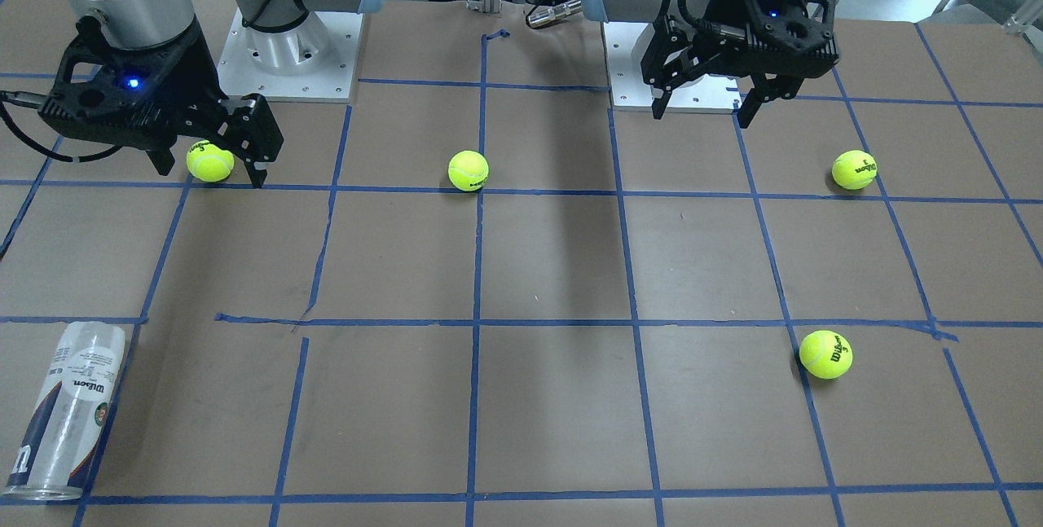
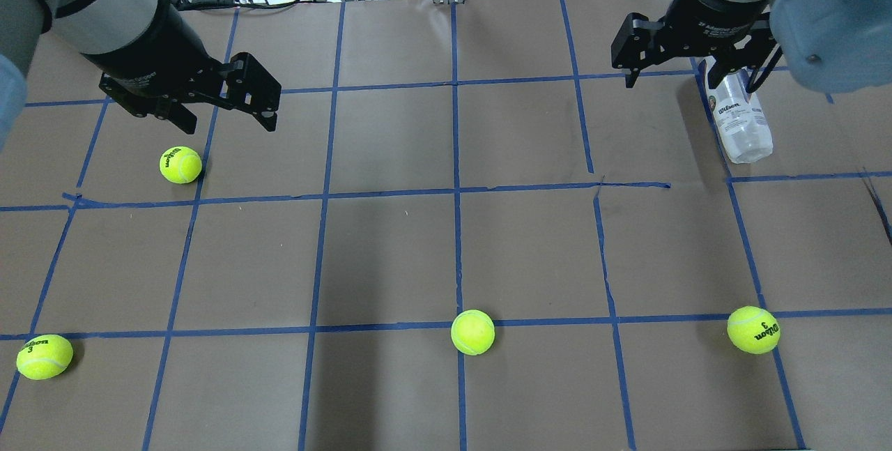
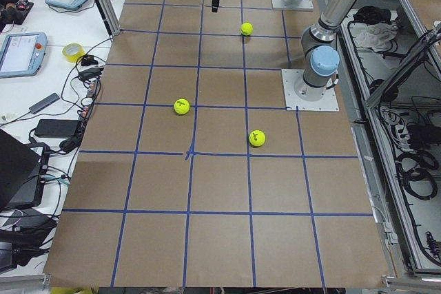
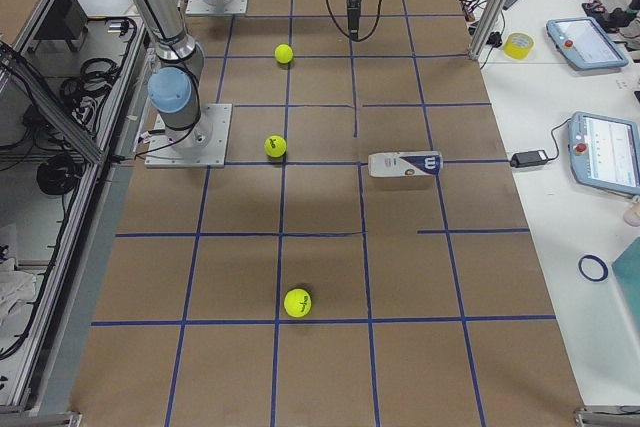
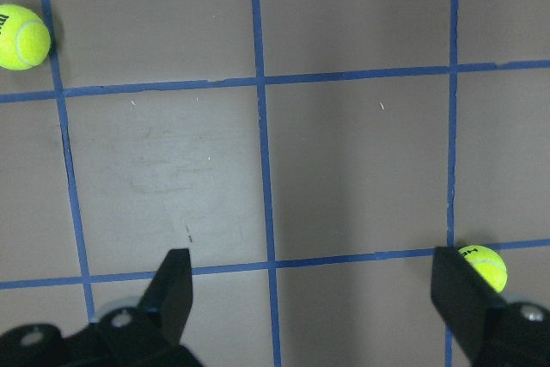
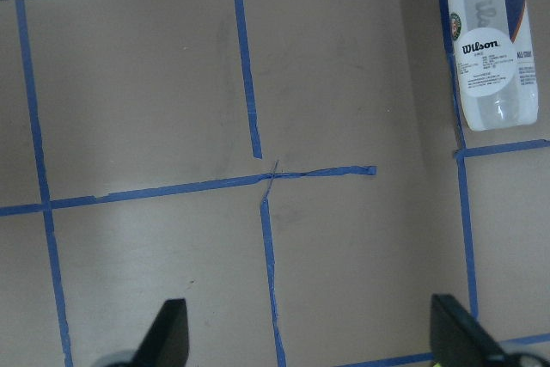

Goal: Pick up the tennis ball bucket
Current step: 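Move the right gripper down toward the clear Wilson tennis ball can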

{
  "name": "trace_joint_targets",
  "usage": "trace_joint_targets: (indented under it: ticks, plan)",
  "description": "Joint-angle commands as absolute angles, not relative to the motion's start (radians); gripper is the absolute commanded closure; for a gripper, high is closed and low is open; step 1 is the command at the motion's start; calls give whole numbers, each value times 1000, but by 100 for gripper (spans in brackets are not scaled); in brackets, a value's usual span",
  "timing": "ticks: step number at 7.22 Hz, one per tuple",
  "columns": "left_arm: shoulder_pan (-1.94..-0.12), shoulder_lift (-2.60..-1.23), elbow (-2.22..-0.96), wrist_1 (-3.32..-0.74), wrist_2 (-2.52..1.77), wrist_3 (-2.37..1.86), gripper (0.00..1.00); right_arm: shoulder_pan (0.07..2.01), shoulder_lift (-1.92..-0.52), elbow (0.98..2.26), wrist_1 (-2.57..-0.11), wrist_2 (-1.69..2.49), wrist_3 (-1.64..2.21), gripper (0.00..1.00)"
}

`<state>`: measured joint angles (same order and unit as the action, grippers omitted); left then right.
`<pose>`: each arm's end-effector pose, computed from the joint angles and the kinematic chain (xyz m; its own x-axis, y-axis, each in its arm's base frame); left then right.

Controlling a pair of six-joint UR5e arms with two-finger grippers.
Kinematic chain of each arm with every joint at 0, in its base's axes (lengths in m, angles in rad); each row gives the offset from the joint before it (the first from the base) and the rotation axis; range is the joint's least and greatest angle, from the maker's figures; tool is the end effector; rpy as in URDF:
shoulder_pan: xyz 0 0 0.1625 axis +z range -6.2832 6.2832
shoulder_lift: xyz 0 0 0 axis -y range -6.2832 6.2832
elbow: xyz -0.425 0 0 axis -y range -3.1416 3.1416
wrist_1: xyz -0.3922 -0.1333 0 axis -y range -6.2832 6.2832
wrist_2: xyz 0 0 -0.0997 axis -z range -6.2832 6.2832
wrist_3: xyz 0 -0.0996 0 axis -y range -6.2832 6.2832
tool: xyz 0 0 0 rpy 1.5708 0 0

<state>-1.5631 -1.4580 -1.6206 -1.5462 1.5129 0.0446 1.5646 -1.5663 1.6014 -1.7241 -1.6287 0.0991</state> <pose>-0.1356 -0.4527 0.5192 -0.9977 0.0418 0.0537 0.0369 0.9953 -0.0900 0.1244 -0.5054 0.4868 -0.9928 0.1112 0.0455 0.1049 0.9868 -0.1230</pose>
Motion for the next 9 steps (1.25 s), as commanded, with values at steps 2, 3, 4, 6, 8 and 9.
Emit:
trace_joint_targets:
  ticks: [2,3,4,6,8,9]
  plan:
    - [-1563,-1454,-1623,-1548,1516,44,0,1563,-1562,1597,-1727,-1634,94,0]
    - [-1563,-1454,-1624,-1548,1516,44,0,1563,-1562,1595,-1724,-1631,98,0]
    - [-1563,-1453,-1623,-1548,1517,44,0,1554,-1559,1592,-1717,-1634,91,0]
    - [-1563,-1453,-1624,-1548,1516,44,0,1479,-1481,1524,-1727,-1631,14,0]
    - [-1563,-1453,-1623,-1546,1514,44,0,1366,-1325,1398,-1729,-1631,-96,0]
    - [-1560,-1454,-1620,-1548,1514,44,0,1326,-1231,1335,-1733,-1634,-145,0]
